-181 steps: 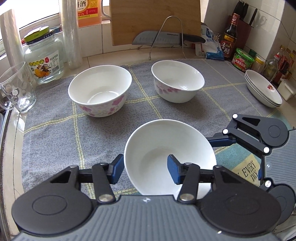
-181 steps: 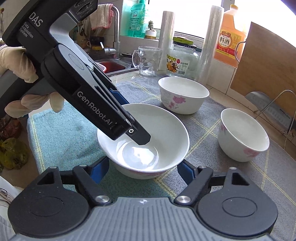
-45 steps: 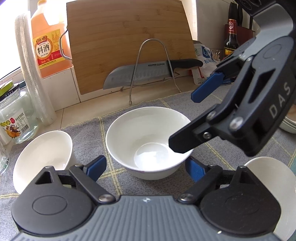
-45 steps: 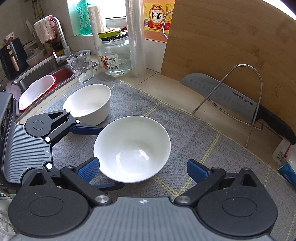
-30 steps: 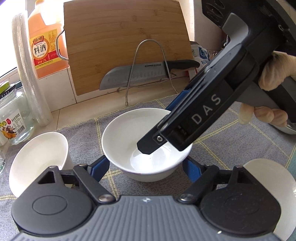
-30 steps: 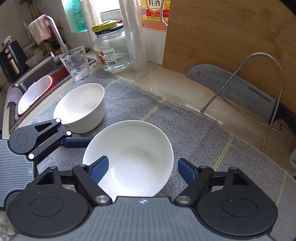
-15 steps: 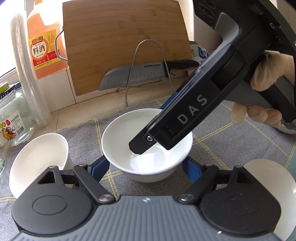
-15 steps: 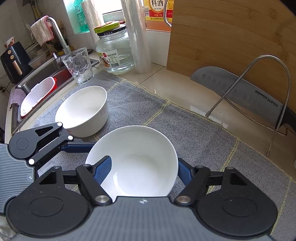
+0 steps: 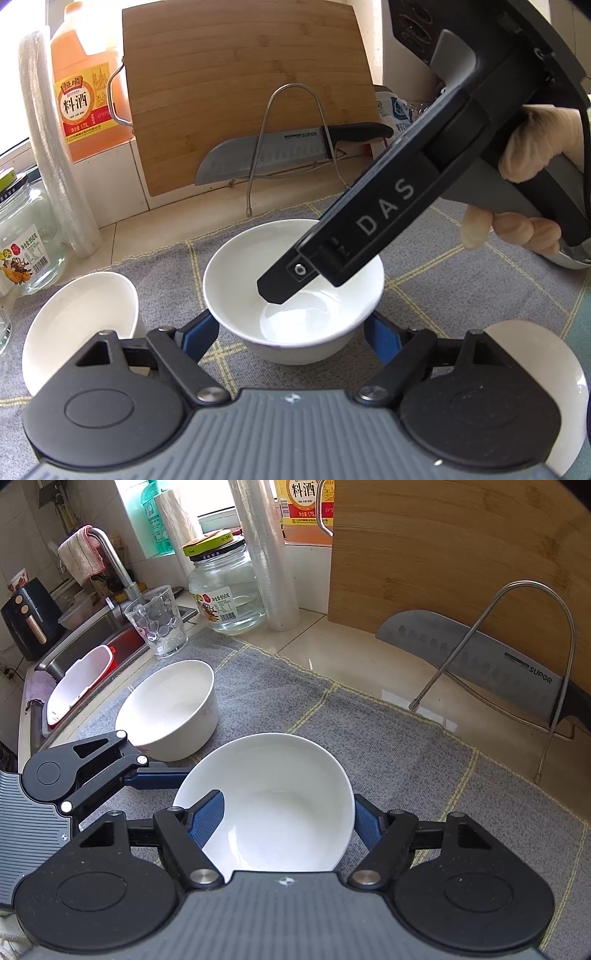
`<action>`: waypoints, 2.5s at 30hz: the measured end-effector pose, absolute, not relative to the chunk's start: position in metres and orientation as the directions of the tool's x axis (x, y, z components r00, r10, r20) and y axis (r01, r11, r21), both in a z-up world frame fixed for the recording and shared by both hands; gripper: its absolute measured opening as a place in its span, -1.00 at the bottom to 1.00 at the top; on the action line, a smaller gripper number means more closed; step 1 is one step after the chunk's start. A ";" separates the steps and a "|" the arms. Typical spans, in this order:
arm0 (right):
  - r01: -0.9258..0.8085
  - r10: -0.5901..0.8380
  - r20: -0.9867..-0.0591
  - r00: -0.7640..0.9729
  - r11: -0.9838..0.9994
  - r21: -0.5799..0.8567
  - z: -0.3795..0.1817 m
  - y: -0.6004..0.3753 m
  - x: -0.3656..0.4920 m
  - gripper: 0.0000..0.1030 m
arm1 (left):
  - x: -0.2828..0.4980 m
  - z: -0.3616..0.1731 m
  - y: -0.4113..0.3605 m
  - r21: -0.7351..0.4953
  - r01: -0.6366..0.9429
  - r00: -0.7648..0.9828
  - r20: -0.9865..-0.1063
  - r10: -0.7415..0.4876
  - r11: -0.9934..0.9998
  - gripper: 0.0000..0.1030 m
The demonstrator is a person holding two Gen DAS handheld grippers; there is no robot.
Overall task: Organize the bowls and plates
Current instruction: 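Close the right gripper on the bowl rim, then lift the white bowl with the right gripper and carry it over another white bowl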
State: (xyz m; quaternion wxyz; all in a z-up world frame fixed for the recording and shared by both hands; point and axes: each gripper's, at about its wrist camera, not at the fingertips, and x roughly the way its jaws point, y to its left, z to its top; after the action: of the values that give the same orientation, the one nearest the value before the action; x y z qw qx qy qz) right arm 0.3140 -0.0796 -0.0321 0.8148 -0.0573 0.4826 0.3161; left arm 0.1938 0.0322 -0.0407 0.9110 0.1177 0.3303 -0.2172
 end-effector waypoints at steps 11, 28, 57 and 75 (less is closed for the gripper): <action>-0.572 0.478 -0.804 0.353 0.791 0.219 -0.010 -0.084 0.294 0.53 | 0.179 -0.023 0.031 0.090 0.506 0.680 -0.654 -0.333 0.858 0.66; -0.566 0.497 -0.765 0.410 0.796 0.214 0.026 -0.100 0.236 0.53 | 0.130 0.012 0.025 0.110 0.581 0.667 -0.632 -0.394 0.807 0.66; -0.467 0.428 -0.803 0.416 0.858 0.216 0.018 -0.135 0.145 0.54 | 0.074 0.000 0.003 0.035 0.700 0.540 -0.678 -0.498 0.713 0.66; -0.444 0.422 -0.816 0.396 0.866 0.232 0.005 -0.135 0.146 0.54 | 0.080 -0.008 0.001 0.025 0.708 0.509 -0.711 -0.485 0.706 0.66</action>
State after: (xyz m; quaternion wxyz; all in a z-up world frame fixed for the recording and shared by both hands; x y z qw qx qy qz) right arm 0.1462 -0.1353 0.0054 0.8354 -0.0115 0.4846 0.2590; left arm 0.0804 0.0014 -0.0081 0.8542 0.1584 0.3513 -0.3492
